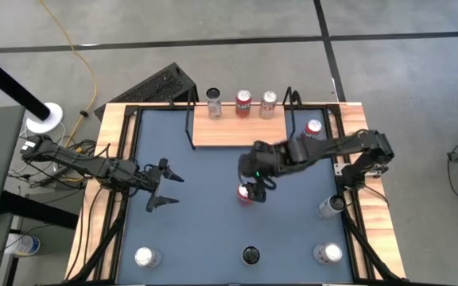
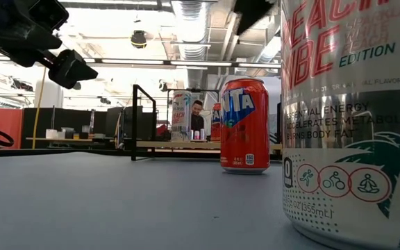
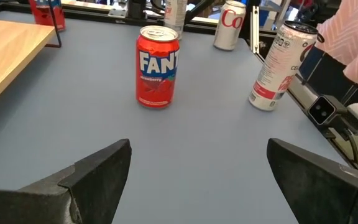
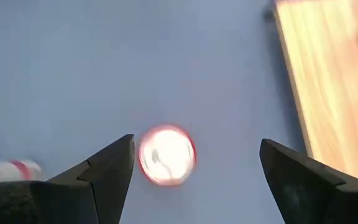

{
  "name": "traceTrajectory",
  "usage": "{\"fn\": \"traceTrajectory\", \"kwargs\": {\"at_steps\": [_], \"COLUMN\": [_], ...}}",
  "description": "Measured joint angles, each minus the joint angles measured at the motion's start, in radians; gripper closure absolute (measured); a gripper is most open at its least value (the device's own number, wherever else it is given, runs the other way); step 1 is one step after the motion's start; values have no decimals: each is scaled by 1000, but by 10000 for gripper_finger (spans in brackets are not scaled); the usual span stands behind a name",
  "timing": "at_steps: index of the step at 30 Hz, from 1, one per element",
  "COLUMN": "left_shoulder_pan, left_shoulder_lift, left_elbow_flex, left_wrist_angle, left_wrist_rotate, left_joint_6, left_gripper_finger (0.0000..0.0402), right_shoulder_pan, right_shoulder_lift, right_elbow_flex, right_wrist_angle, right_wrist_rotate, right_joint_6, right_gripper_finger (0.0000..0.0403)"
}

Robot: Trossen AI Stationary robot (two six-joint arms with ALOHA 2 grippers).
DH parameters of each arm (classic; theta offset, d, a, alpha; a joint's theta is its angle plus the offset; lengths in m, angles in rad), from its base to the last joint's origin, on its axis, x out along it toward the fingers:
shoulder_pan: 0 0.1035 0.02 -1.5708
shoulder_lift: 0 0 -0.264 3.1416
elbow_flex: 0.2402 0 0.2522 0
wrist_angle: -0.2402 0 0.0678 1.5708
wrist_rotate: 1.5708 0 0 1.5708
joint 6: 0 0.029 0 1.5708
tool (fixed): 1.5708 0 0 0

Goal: Place canned beverage on shelf
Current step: Put the bottom orange soda can on the shelf aligned with the other orange soda can

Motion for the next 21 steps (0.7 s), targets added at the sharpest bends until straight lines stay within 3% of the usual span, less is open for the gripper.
{"fn": "traceTrajectory", "kwargs": {"at_steps": [4,9,17,21], "left_shoulder_pan": [0,0,0,0], "left_shoulder_lift": [0,0,0,0], "left_elbow_flex": [0,0,0,0], "left_wrist_angle": [0,7,6,6], "left_wrist_rotate": [-1,-1,-2,-2], "left_joint_6": [0,1,-6,-8], "left_gripper_finger": [38,38,38,38], "right_shoulder_pan": [71,142,178,166], "right_shoulder_lift": [-12,-70,-256,-255], "right_elbow_flex": [-41,-213,-602,-690], "right_wrist_angle": [-10,96,627,801], "right_wrist_rotate": [95,198,244,244], "right_joint_6": [72,113,136,130], "right_gripper_finger": [72,72,72,72]}}
